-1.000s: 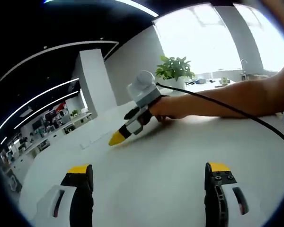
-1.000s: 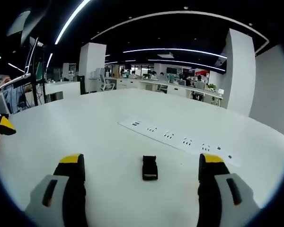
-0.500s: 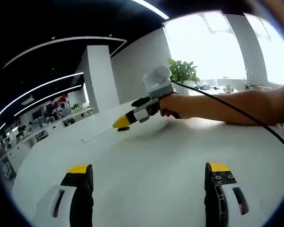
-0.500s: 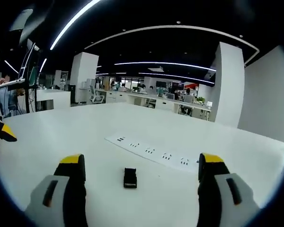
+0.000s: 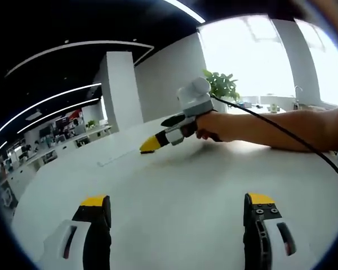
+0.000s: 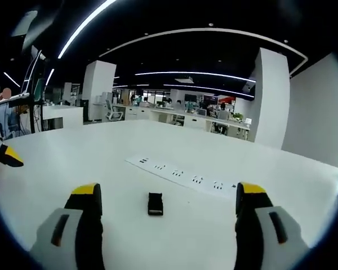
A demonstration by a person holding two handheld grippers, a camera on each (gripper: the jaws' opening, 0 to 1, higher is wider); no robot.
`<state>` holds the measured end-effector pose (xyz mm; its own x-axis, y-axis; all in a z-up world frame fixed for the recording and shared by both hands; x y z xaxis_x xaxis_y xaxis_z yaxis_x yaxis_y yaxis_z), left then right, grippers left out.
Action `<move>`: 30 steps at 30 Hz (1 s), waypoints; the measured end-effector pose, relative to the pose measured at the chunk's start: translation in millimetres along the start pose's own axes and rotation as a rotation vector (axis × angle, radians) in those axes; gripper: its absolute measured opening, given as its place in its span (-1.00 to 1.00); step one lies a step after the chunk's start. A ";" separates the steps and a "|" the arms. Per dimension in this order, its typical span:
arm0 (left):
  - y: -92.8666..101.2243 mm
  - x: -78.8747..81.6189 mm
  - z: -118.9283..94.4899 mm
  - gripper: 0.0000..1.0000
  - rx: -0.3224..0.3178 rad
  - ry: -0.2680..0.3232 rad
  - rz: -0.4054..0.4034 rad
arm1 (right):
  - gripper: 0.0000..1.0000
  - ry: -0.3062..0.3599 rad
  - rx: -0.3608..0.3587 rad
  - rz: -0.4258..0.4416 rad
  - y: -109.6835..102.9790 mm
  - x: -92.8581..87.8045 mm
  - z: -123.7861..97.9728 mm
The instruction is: Snap the two parts of the plastic buckle together until the buckle closes and remains connected.
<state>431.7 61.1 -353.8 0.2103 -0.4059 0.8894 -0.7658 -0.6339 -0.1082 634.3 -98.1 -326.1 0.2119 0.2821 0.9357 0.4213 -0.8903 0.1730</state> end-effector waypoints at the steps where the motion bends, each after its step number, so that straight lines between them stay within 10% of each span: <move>1: -0.9 -0.2 -0.1 0.99 0.000 0.000 0.000 | 0.96 -0.001 0.001 0.004 -0.7 -0.6 -2.0; 30: 1.5 0.1 -1.6 0.99 -0.004 -0.002 -0.011 | 0.80 -0.025 -0.009 -0.020 -5.7 -13.8 -16.1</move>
<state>429.6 61.2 -353.1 0.2196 -0.4000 0.8898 -0.7661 -0.6354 -0.0965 614.8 -102.7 -335.1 0.2254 0.3084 0.9241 0.4175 -0.8876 0.1944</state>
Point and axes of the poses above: the point that each gripper's makers call its tool centre point, and the gripper's own axes: z roughly forward along the fingers, y roughly to its right, x roughly out of its top, the point moved 2 cm from there along -z, roughly backward along the fingers, and after that the axes turned 6 degrees about -y, right-handed, at the moved point
